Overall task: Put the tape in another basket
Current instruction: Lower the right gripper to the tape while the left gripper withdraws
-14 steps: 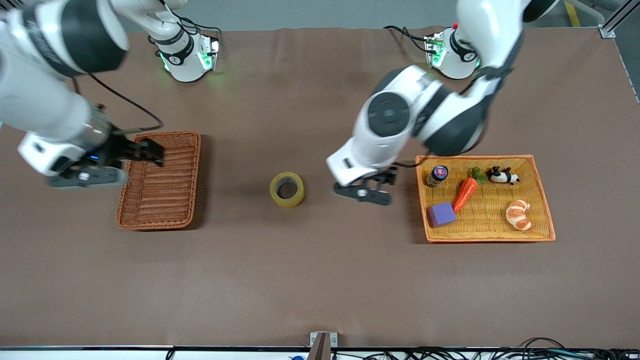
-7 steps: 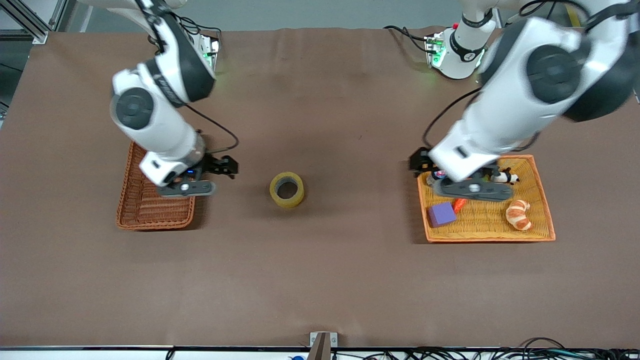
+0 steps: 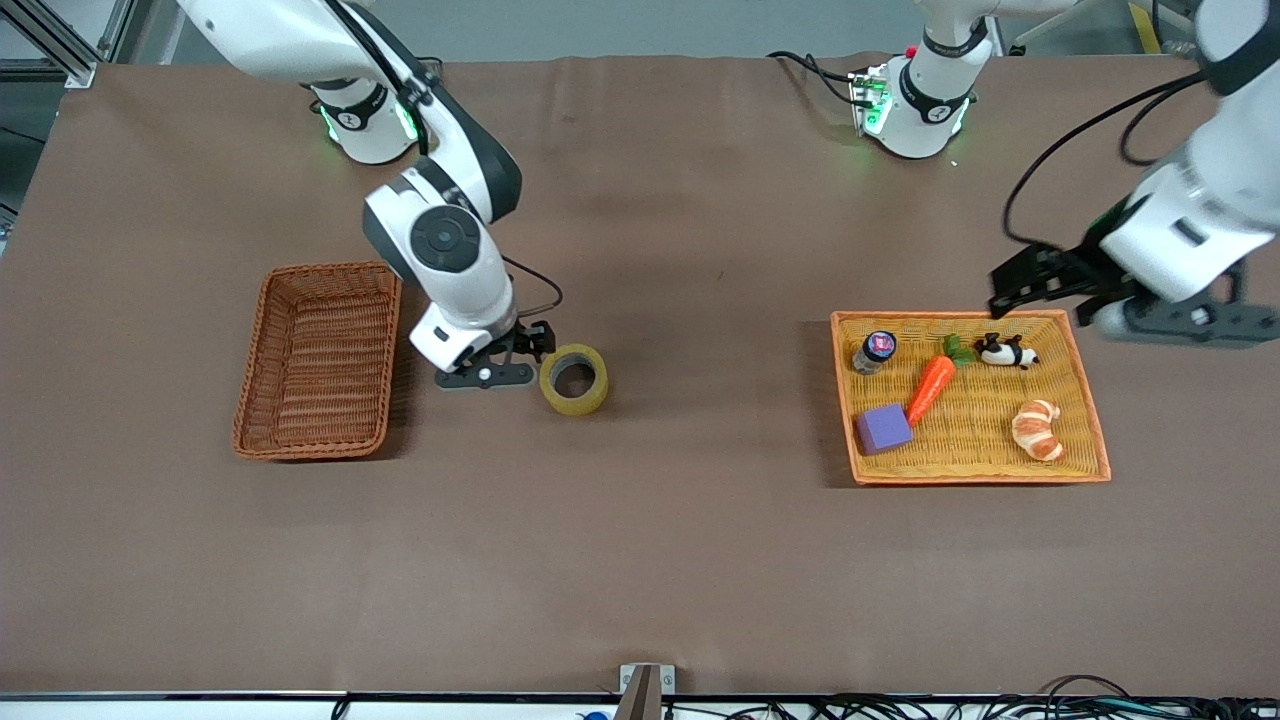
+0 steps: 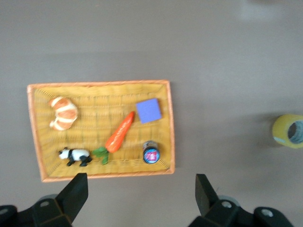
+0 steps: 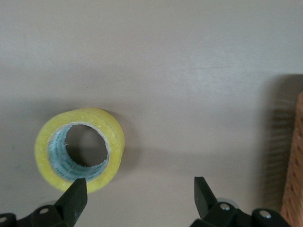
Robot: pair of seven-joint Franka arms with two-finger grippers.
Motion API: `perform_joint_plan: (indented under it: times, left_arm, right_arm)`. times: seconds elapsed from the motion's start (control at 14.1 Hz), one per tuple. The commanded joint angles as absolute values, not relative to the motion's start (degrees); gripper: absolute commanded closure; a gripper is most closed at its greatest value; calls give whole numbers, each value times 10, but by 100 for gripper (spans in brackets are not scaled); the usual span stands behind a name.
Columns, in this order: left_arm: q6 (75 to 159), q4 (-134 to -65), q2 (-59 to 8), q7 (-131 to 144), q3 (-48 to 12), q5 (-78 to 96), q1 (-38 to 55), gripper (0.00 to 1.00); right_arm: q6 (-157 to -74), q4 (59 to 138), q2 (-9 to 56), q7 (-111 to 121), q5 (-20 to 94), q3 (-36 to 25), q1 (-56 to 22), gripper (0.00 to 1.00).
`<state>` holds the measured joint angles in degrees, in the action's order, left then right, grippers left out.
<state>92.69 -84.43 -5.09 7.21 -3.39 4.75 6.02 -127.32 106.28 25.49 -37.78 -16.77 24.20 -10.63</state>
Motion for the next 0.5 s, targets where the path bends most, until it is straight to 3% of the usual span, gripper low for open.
perform_joint_plan:
  times: [0.0, 0.21, 0.42]
  left_arm:
    - [973, -956, 32, 67, -9, 51, 68, 1]
    - [980, -1010, 55, 86, -7, 41, 66, 6]
    - [985, -995, 28, 76, -12, 7, 69, 0]
  right_arm:
    - [-1311, 1060, 290, -392, -195, 249, -114, 0]
    - [-1362, 1059, 322, -392, -197, 248, -120, 0]
    - [-1392, 1057, 346, -406, -242, 248, -121, 0]
